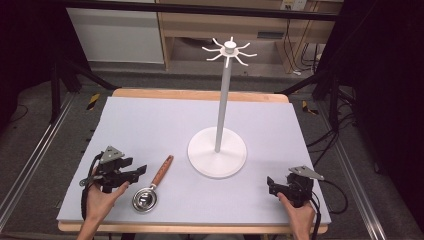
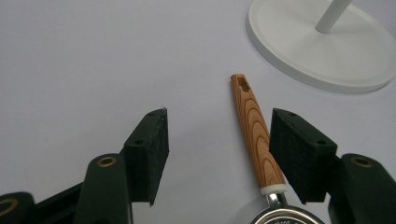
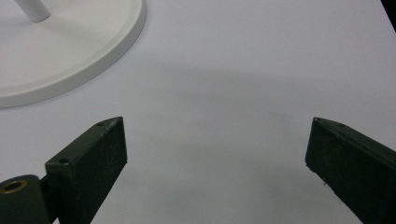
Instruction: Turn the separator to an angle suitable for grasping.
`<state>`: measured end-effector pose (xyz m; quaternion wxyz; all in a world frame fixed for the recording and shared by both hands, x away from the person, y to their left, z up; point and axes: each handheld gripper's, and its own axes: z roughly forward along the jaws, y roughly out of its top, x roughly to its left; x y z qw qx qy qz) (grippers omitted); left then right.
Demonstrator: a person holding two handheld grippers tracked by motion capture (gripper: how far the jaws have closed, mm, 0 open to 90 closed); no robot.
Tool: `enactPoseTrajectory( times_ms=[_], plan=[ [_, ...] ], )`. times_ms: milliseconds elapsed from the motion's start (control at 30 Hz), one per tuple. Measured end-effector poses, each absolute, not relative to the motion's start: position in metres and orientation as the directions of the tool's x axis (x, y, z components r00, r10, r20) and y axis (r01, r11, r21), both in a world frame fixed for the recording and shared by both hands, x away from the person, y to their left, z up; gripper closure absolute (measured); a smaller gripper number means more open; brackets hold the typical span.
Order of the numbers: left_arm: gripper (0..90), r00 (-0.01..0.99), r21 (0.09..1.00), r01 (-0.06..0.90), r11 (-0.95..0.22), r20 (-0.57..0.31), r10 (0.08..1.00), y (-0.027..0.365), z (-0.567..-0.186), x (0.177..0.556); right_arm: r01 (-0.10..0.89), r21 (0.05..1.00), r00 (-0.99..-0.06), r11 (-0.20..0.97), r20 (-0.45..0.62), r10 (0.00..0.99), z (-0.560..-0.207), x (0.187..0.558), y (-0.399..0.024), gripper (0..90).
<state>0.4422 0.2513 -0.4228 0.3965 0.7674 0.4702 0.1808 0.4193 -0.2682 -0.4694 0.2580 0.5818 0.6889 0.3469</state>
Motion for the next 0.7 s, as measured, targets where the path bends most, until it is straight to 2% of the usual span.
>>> enactPoseTrajectory(
  times_ms=[700],
  plan=[
    [41.9, 0.552, 0.716, 0.605, -0.348, -0.062, 0.832, 0.215, -0.432, 0.454, 0.626, 0.776, -0.184, 0.072, 0.057, 0.981, -0.469, 0.419, -0.269, 6.3]
  ],
)
